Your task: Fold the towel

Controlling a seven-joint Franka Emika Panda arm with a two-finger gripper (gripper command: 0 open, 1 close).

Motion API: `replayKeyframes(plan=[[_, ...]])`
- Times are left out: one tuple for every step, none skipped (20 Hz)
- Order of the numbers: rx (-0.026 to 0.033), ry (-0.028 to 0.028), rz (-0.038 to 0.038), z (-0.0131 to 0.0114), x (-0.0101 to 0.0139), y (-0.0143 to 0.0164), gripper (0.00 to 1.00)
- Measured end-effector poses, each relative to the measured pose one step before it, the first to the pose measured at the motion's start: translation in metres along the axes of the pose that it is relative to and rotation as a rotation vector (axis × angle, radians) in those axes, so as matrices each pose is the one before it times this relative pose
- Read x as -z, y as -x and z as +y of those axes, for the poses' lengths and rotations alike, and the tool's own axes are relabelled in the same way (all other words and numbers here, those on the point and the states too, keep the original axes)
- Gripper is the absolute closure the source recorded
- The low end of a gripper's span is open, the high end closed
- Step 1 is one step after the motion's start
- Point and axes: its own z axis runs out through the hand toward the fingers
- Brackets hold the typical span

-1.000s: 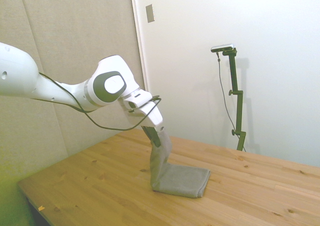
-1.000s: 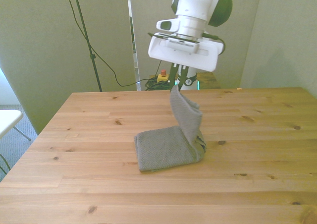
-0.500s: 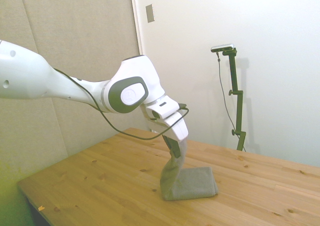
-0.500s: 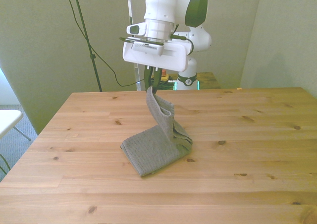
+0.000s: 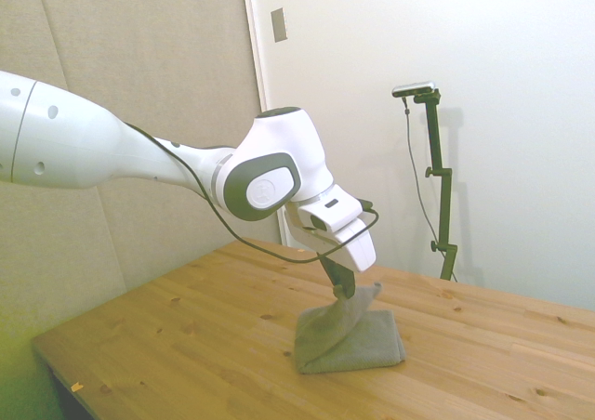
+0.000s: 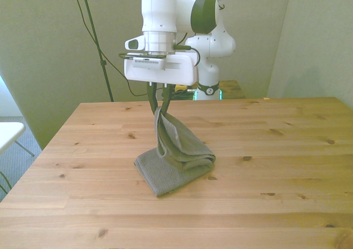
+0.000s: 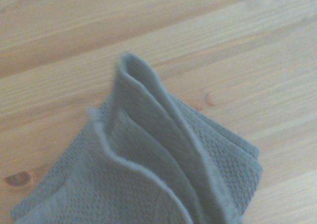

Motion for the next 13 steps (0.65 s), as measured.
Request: replayKeyframes(plan=[[0.00786, -0.01065, -0.00039, -0.00058, 0.00162, -0.00004, 0.00], [0.00830, -0.01068, -0.00535, -0.00063, 0.00266, 0.00113, 0.00], [0.01635, -0.01047, -0.01235, 0.00012, 0.00400, 0.00363, 0.00], [0.01885, -0.00821, -0.02263, 0.00150, 0.00554, 0.00716, 0.00], [0.02324, 0.00076, -0.03267, 0.00295, 0.00626, 0.01090, 0.00], [0.02855, 0.00537, -0.03598, 0.00348, 0.00742, 0.01440, 0.00], [0.02751, 0.00508, -0.03509, 0.00413, 0.00586, 0.01770, 0.00], [0.02550, 0.00434, -0.02741, 0.00403, 0.00429, 0.02033, 0.00], [0.02472, 0.00475, -0.02157, 0.00238, 0.00119, 0.02249, 0.00], [0.02997, 0.00211, -0.01275, -0.00003, -0.00095, 0.02379, 0.00], [0.03443, 0.00351, -0.00868, -0.00130, -0.00210, 0.02569, 0.00], [0.03782, 0.00678, -0.00580, -0.00255, -0.00346, 0.02682, 0.00], [0.03892, 0.00719, -0.00221, -0.00237, -0.00380, 0.02651, 0.00]])
